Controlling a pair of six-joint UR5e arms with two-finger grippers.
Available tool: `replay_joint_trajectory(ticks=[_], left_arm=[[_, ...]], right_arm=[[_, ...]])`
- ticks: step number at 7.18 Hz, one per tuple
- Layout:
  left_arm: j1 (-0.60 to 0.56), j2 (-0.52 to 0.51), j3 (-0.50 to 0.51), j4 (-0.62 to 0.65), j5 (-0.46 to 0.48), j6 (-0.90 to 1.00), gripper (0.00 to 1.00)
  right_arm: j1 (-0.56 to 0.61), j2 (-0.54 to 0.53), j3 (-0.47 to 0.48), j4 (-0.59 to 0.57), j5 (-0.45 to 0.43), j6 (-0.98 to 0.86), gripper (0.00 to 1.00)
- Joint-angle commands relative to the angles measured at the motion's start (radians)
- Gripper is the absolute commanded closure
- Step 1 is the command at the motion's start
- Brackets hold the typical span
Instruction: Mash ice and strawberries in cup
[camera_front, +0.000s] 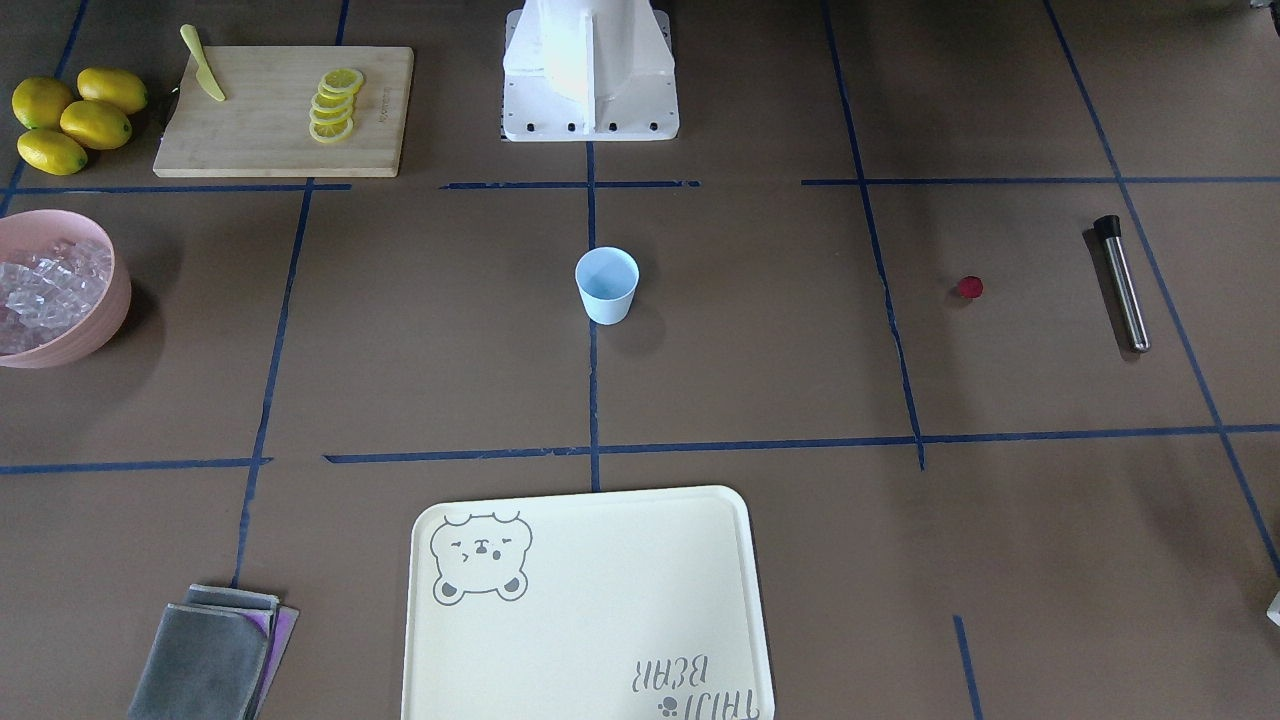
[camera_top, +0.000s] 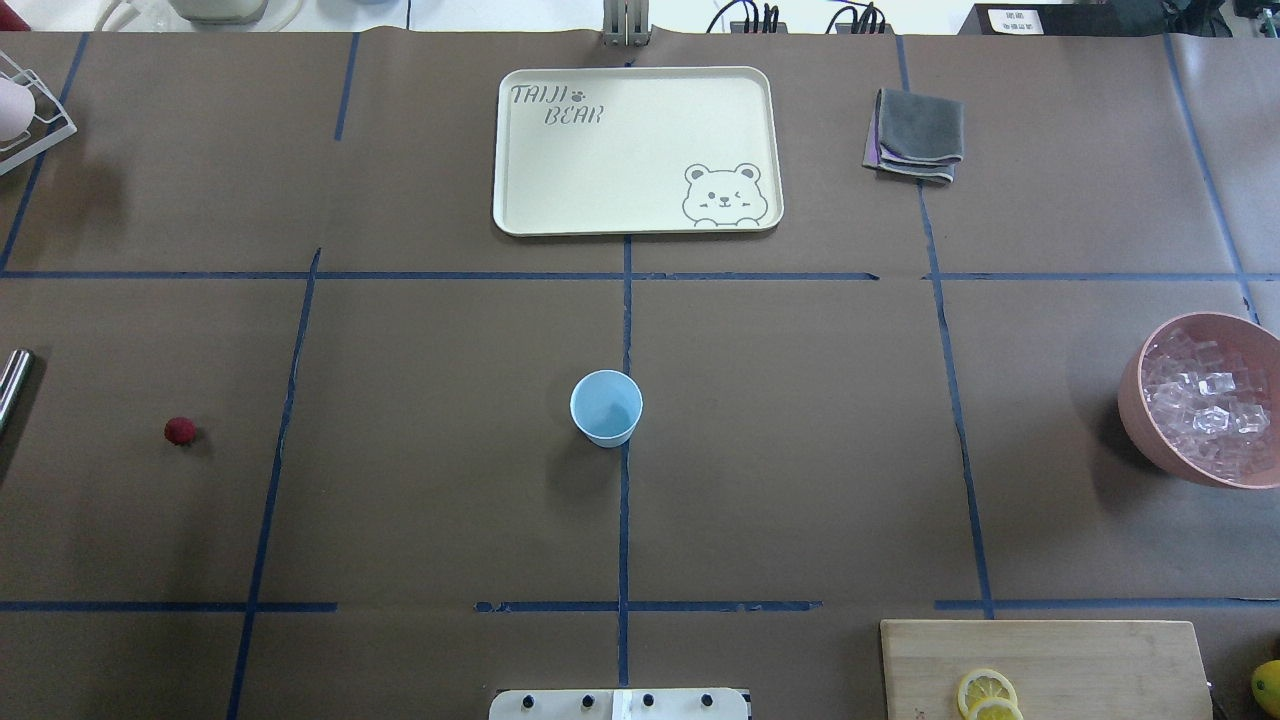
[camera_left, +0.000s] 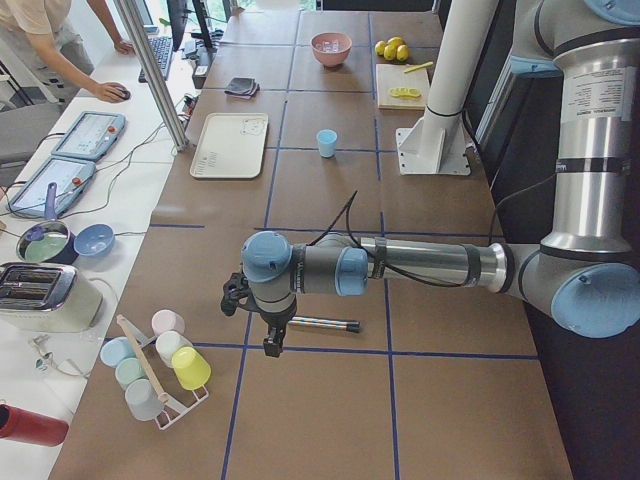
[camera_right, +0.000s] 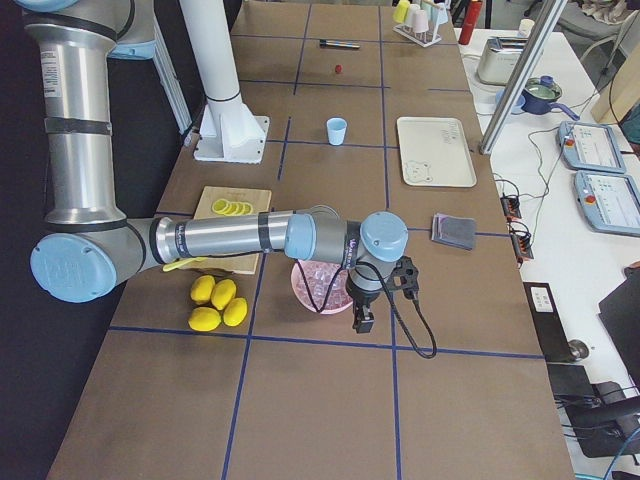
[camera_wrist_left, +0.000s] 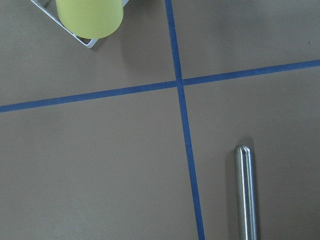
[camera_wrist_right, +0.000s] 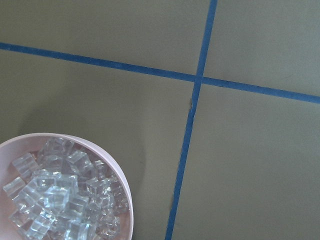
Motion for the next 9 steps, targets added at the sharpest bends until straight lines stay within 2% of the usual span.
replay_joint_trajectory(ticks=[1, 6, 9], left_arm=[[0.006, 0.021, -0.035, -0.018, 0.001, -0.006, 0.00], [0.006, 0.050, -0.041, -0.028, -0.008, -0.010, 0.00], [0.006, 0.049, -0.040, -0.028, -0.008, -0.014, 0.00]], right_arm=[[-0.001, -0.006, 0.002, 0.000, 0.000, 0.000, 0.00], [-0.001, -0.011, -0.006, 0.000, 0.006, -0.001, 0.00], [-0.006, -0.008, 0.002, 0.011, 0.048, -0.001, 0.00]])
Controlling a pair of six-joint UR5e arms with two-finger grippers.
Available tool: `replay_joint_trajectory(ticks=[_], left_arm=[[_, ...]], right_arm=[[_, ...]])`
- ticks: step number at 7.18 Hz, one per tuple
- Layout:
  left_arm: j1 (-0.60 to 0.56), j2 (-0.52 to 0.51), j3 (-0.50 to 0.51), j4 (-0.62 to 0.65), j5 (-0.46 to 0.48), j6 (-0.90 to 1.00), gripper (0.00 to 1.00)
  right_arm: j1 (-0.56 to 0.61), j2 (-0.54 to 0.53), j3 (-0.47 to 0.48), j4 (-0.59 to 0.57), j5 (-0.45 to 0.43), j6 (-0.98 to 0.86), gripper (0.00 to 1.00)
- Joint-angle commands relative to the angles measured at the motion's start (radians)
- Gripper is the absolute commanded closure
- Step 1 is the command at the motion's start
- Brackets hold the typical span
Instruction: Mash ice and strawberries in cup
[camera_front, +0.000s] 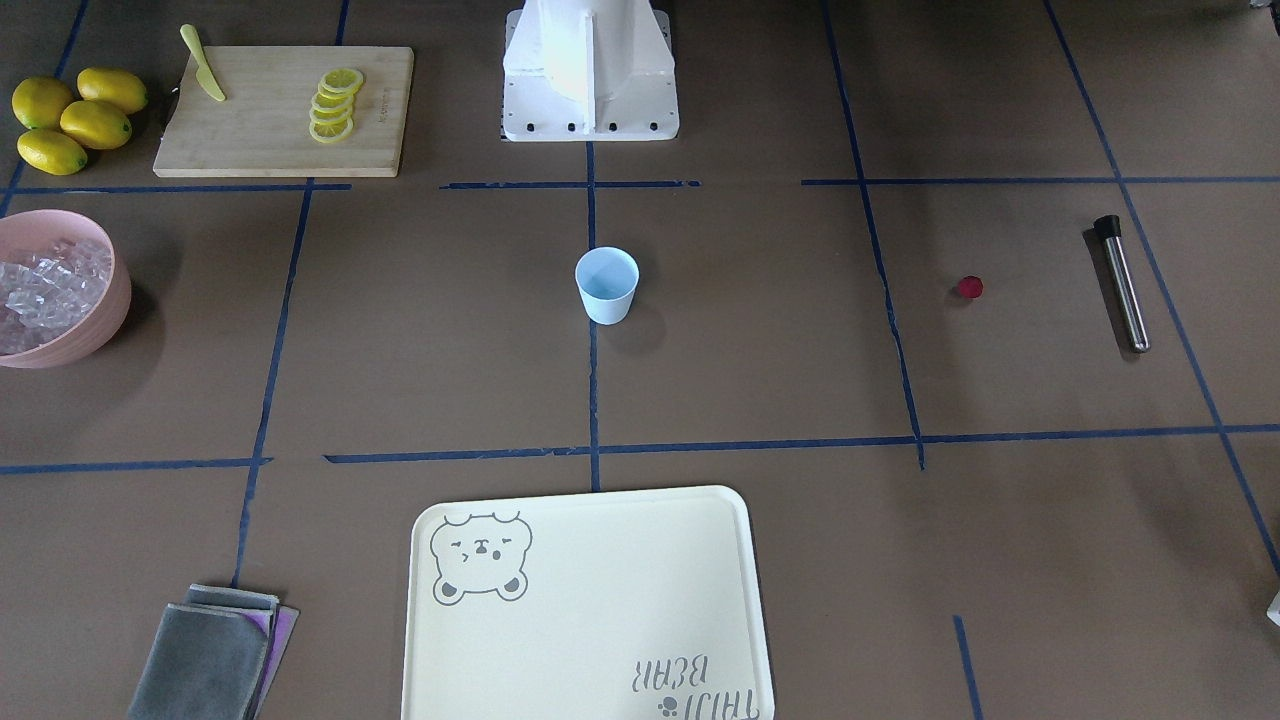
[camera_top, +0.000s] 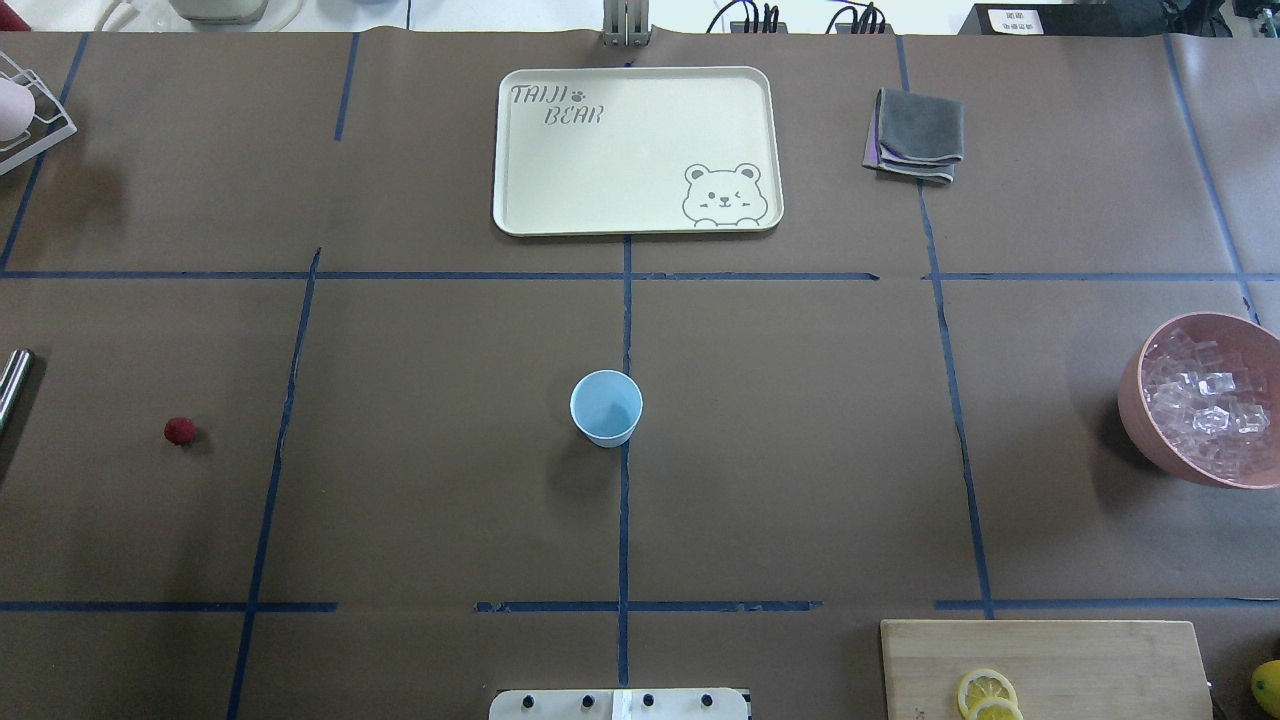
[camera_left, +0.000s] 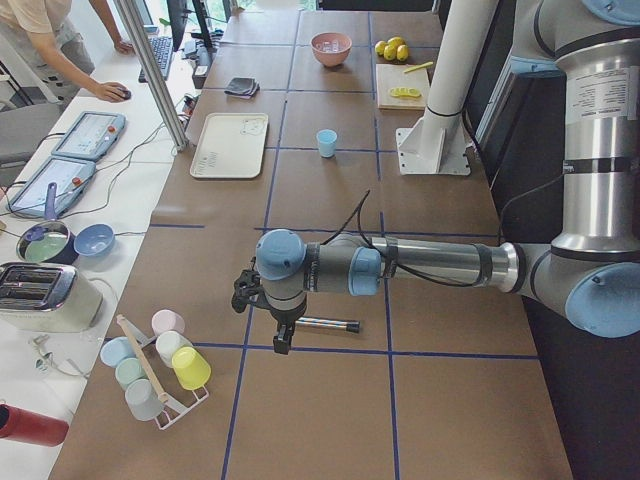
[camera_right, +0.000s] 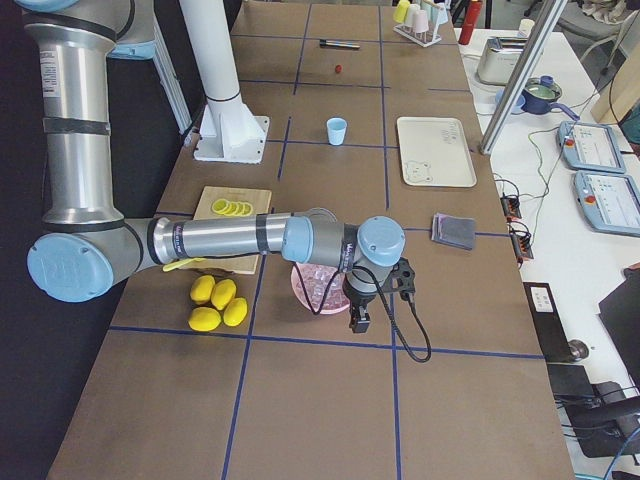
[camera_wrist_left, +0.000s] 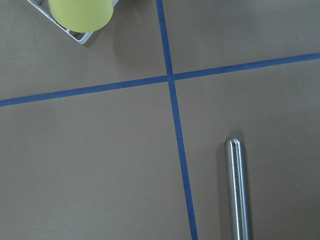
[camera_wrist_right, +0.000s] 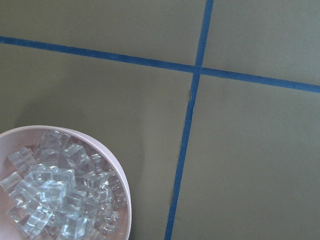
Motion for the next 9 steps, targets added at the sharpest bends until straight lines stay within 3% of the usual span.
replay_joint_trajectory(ticks=[1, 3, 4, 6, 7, 9], left_arm=[[0.000, 0.001, -0.005, -0.002, 0.000, 0.000, 0.00], [0.000, 0.000, 0.000, -0.003, 0.000, -0.001, 0.00], [0.000, 0.000, 0.008, -0.003, 0.000, 0.000, 0.00], [0.002, -0.002, 0.008, -0.003, 0.000, 0.000, 0.00], [0.000, 0.000, -0.004, -0.003, -0.002, 0.000, 0.00], [0.002, -0.003, 0.003, -0.003, 0.000, 0.001, 0.00]], right_arm=[[-0.004, -0.006, 0.002, 0.058, 0.038, 0.002, 0.00], [-0.036, -0.014, 0.047, 0.080, 0.070, 0.067, 0.00], [-0.097, -0.032, 0.102, 0.101, 0.061, 0.254, 0.01], [-0.220, -0.083, 0.097, 0.316, 0.041, 0.447, 0.01], [-0.284, -0.092, 0.095, 0.436, -0.017, 0.586, 0.05], [-0.355, -0.120, 0.056, 0.517, -0.054, 0.611, 0.05]])
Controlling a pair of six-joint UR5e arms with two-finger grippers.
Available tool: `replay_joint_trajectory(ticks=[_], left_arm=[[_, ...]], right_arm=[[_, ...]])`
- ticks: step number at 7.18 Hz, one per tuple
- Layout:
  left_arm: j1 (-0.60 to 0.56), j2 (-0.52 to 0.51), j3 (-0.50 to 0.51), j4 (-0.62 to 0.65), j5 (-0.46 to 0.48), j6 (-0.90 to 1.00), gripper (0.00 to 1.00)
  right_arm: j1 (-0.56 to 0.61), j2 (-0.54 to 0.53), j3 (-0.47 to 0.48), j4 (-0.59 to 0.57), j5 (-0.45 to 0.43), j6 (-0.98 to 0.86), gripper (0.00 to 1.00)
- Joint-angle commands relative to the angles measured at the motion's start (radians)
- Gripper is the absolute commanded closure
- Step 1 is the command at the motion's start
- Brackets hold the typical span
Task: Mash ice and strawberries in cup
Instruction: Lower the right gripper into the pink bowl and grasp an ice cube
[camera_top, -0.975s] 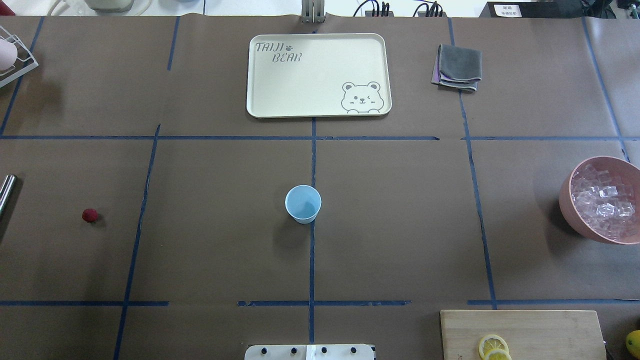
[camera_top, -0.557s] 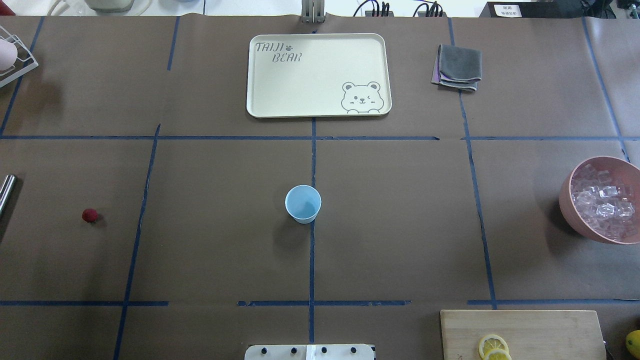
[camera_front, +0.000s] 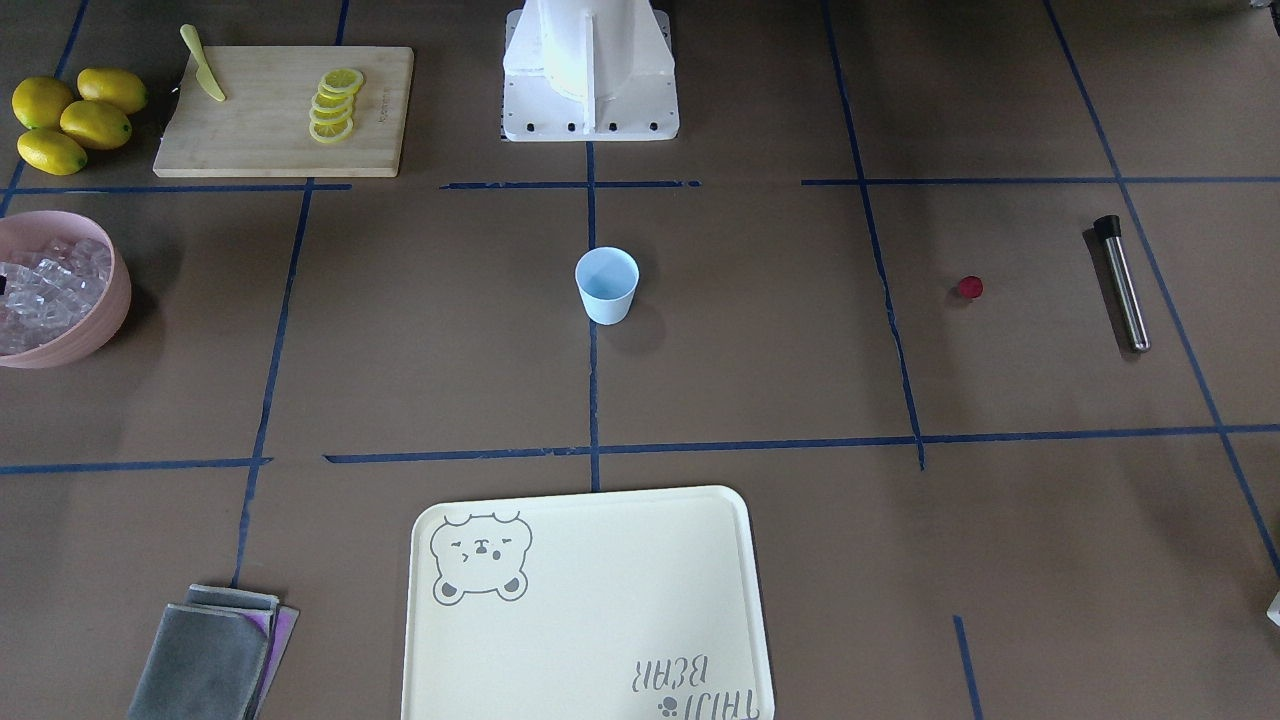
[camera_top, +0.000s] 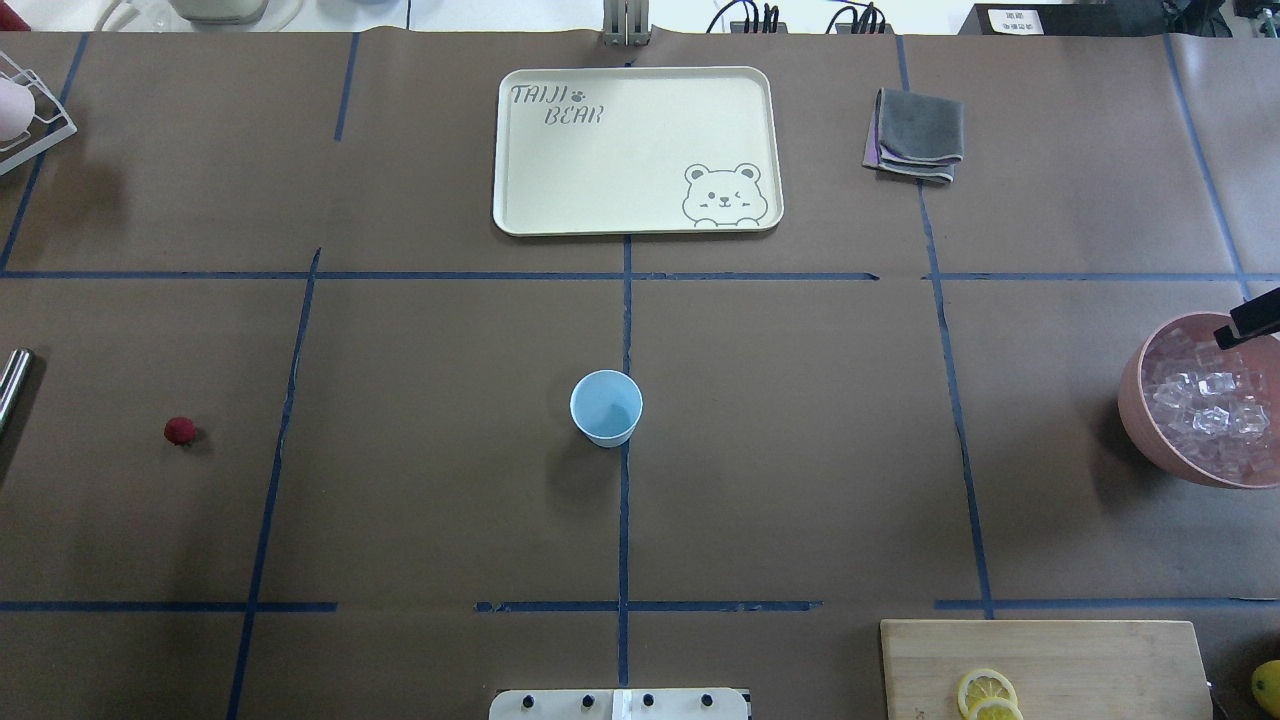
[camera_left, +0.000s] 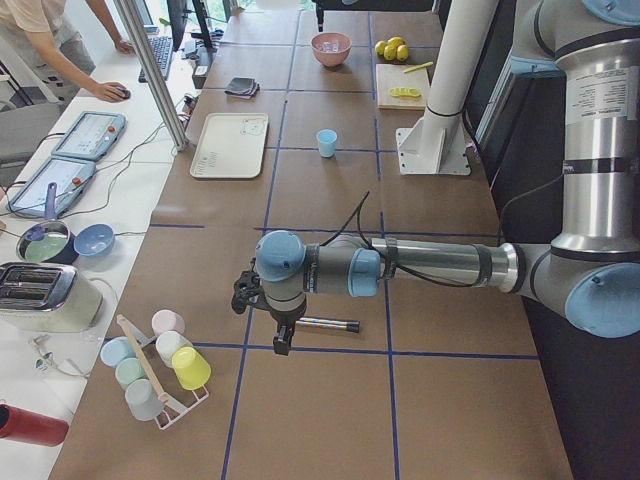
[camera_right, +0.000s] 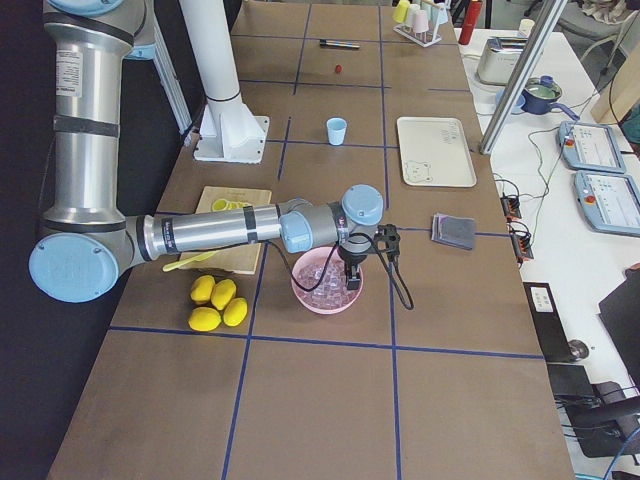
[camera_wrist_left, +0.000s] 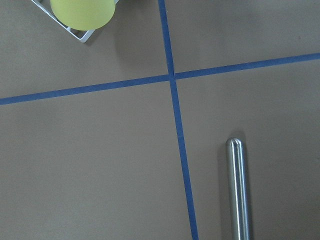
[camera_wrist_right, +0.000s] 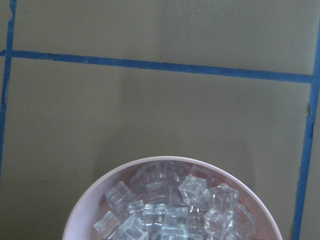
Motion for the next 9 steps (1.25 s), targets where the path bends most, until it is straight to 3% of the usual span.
replay_joint_trajectory(ticks=[1, 6, 7, 9], left_arm=[[0.000, -0.001, -0.004, 0.000, 0.000, 0.000, 0.00], [0.000, -0.001, -0.004, 0.000, 0.000, 0.000, 0.00], [0.000, -0.001, -0.004, 0.000, 0.000, 0.000, 0.00], [0.000, -0.001, -0.006, 0.000, 0.000, 0.000, 0.00]], right_arm=[[-0.057, -0.010, -0.031, 0.049, -0.019, 0.031, 0.05], [-0.097, -0.010, -0.071, 0.052, -0.021, 0.029, 0.06], [-0.099, -0.010, -0.071, 0.052, -0.021, 0.029, 0.15], [-0.099, -0.011, -0.072, 0.052, -0.021, 0.029, 0.56]])
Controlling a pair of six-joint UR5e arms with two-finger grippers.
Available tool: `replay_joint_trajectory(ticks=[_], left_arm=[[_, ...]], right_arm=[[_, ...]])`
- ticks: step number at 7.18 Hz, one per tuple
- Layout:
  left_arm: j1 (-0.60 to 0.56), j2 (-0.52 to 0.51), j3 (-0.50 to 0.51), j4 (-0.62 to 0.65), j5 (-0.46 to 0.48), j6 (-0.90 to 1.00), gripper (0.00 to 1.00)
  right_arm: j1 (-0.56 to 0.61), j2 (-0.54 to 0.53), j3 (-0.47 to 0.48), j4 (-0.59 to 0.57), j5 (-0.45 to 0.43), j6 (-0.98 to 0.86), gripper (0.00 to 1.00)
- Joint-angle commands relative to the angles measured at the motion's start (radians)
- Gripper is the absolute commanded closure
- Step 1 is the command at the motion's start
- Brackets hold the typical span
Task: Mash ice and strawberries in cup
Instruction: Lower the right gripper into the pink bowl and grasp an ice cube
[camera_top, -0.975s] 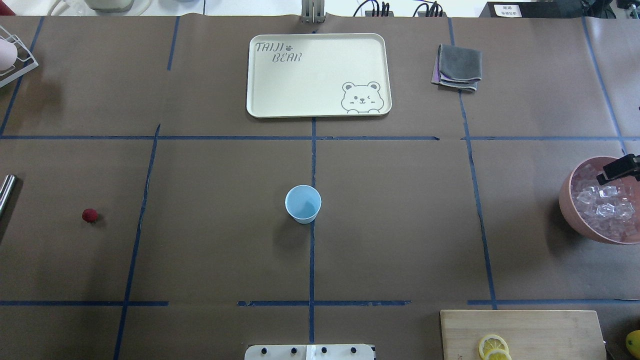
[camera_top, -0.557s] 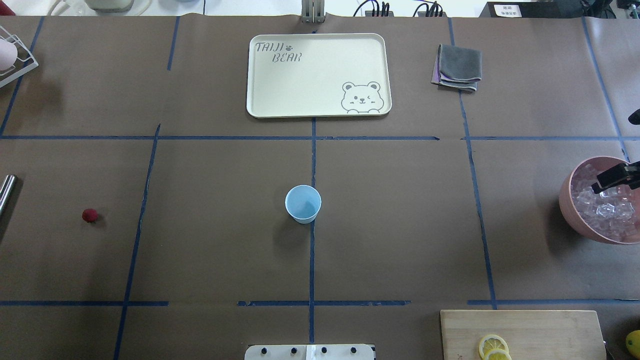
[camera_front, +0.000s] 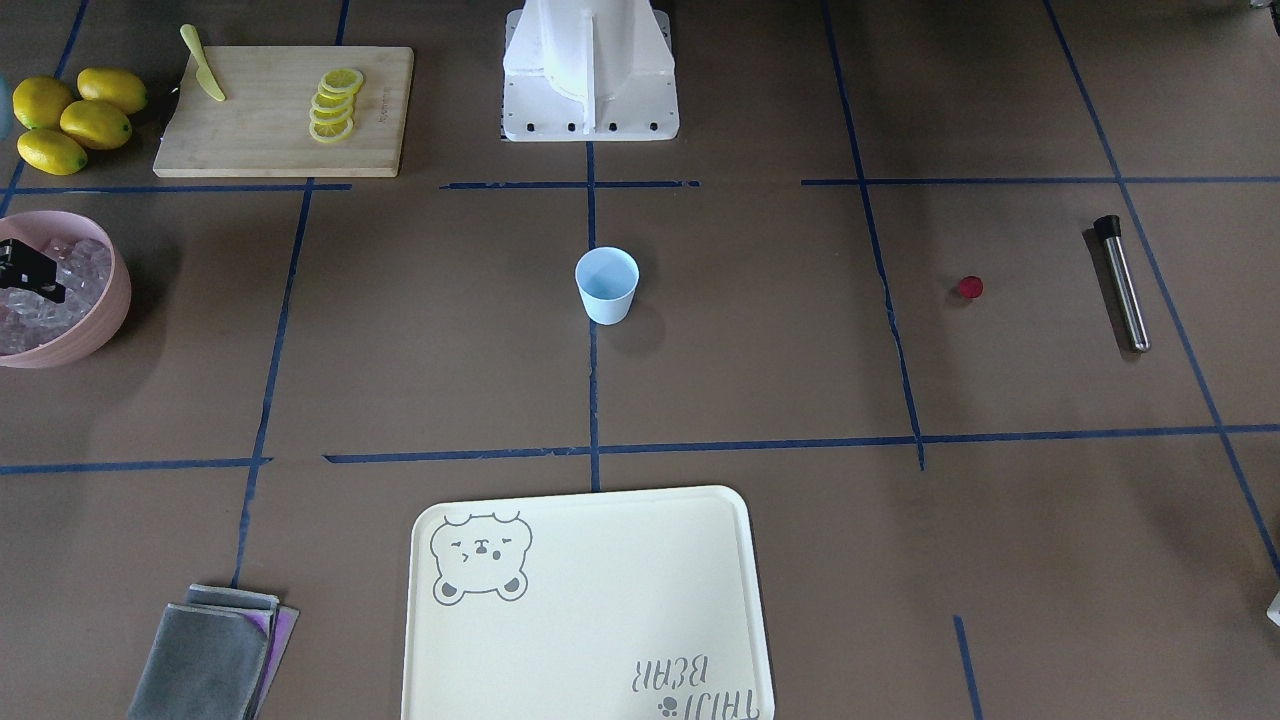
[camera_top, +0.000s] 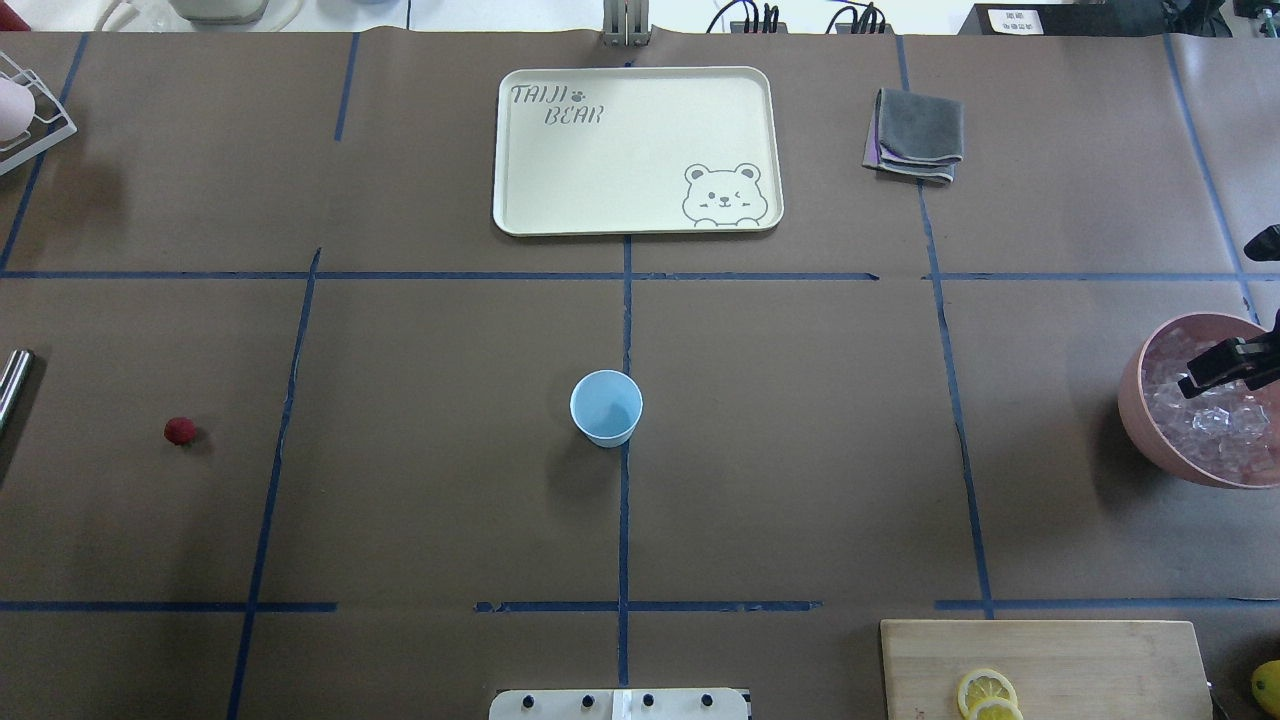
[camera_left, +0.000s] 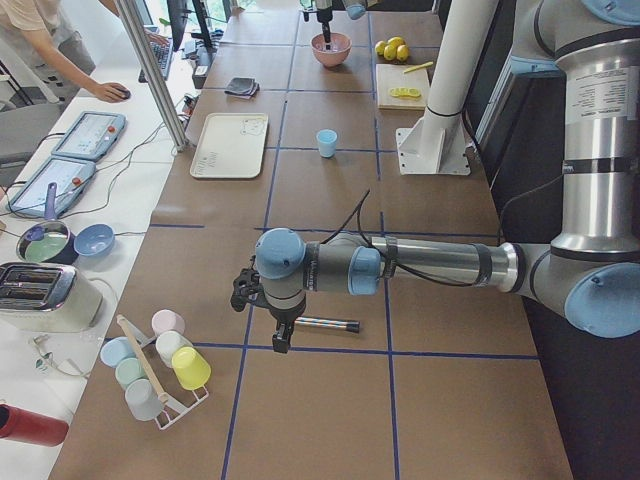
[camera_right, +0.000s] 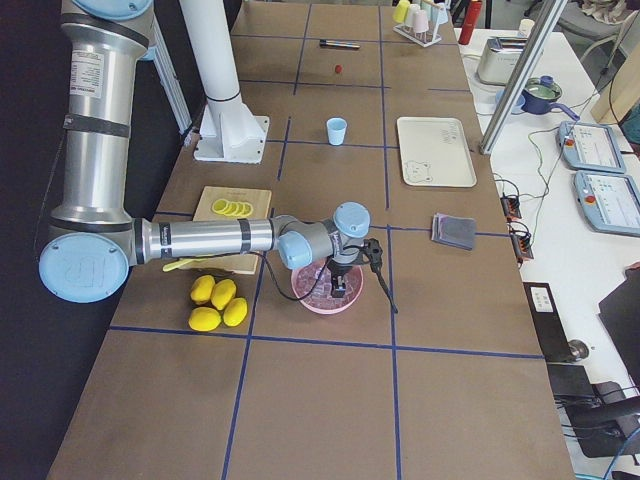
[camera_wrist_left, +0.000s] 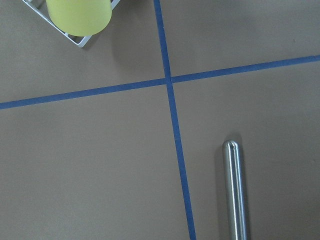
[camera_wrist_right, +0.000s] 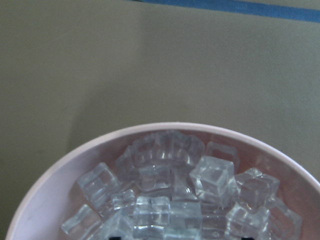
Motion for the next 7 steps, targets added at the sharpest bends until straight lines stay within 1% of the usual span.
replay_joint_trajectory(ticks=[1, 2, 3, 4, 5, 6, 7], left_arm=[[0.000, 0.000, -0.001, 0.000, 0.000, 0.000, 0.00], [0.000, 0.000, 0.000, -0.002, 0.000, 0.000, 0.00], [0.000, -0.002, 0.000, 0.000, 0.000, 0.000, 0.00], [0.000, -0.002, 0.000, -0.002, 0.000, 0.000, 0.00], [0.000, -0.002, 0.000, 0.000, 0.000, 0.000, 0.00], [0.000, -0.002, -0.001, -0.002, 0.000, 0.002, 0.00], [0.000, 0.000, -0.001, -0.003, -0.002, 0.006, 0.00]], right_arm=[[-0.001, -0.003, 0.000, 0.000, 0.000, -0.002, 0.68], [-0.001, -0.003, 0.006, 0.002, 0.002, -0.005, 0.80], [-0.001, -0.003, 0.005, 0.002, 0.000, -0.009, 0.97], [0.002, 0.008, 0.019, 0.002, 0.002, -0.011, 0.99], [0.034, 0.008, 0.079, 0.002, 0.000, -0.011, 0.99], [0.048, 0.011, 0.165, -0.001, -0.003, 0.004, 1.00], [0.047, 0.046, 0.215, -0.002, -0.003, 0.115, 0.99]])
